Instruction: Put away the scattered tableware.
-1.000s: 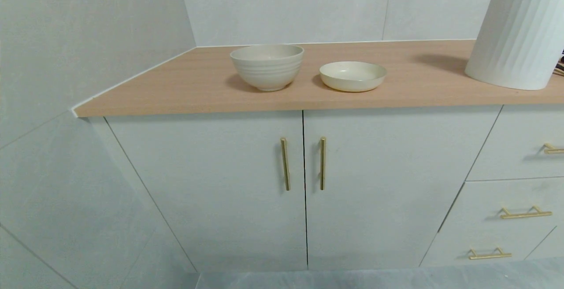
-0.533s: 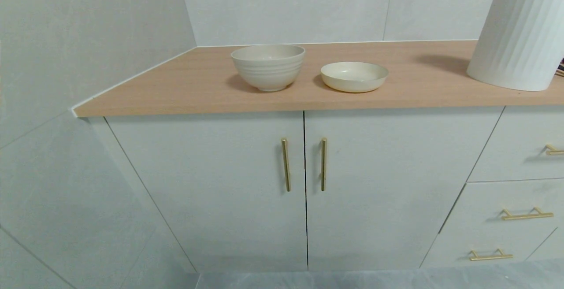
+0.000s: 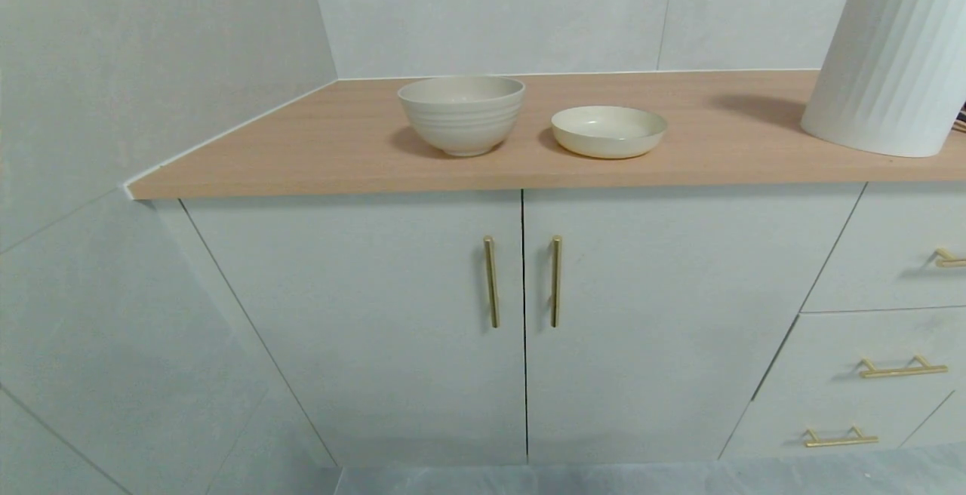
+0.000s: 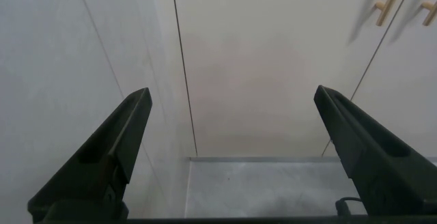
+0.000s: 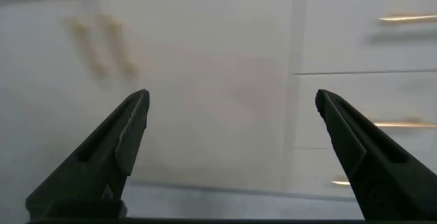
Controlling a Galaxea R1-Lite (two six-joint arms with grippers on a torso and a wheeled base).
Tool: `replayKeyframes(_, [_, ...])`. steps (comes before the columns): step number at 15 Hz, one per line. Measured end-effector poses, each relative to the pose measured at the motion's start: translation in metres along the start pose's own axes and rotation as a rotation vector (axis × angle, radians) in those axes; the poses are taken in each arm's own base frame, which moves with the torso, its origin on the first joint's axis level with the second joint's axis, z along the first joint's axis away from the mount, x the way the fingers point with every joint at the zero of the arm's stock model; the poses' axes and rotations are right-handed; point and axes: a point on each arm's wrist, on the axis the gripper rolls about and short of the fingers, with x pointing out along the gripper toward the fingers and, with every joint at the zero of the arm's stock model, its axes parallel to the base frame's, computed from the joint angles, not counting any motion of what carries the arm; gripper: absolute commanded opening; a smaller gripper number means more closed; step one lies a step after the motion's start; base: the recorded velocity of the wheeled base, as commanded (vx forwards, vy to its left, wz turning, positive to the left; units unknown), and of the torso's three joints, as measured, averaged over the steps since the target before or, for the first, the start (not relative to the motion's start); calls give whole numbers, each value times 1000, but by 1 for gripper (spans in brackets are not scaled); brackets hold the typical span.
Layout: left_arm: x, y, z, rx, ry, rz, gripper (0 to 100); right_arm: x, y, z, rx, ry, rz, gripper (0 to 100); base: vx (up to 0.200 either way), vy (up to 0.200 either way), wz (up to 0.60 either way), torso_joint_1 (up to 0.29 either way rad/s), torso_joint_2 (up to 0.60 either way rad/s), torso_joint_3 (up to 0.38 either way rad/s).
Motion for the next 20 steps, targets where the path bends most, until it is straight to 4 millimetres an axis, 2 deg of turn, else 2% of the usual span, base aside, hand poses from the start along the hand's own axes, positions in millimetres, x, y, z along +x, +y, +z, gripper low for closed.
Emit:
replayKeyframes(2, [0, 0, 0, 0, 0, 0, 100, 6, 3, 18, 26, 58, 96, 100, 0, 0, 0, 0, 0, 0])
replayKeyframes(4, [0, 0, 0, 0, 0, 0, 100, 18, 2, 26, -11, 135, 147, 100, 0, 0, 0, 0, 0, 0])
replayKeyframes(8, [0, 0, 0, 0, 0, 0, 100, 46, 2, 37, -75, 273, 207, 100, 0, 0, 0, 0, 0, 0])
replayKeyframes(10, [0, 0, 0, 0, 0, 0, 100, 68, 3, 49, -68, 341, 235, 100, 0, 0, 0, 0, 0, 0])
replayKeyframes(13, [0, 0, 0, 2, 0, 0, 100, 110, 12, 64, -70, 448, 351, 100, 0, 0, 0, 0, 0, 0])
replayKeyframes(15, [0, 0, 0, 2, 0, 0, 100, 146, 25, 65, -79, 494, 420, 100, 0, 0, 0, 0, 0, 0])
replayKeyframes(20, [0, 0, 0, 3, 0, 0, 100, 239, 66, 48, -106, 501, 484, 100, 0, 0, 0, 0, 0, 0])
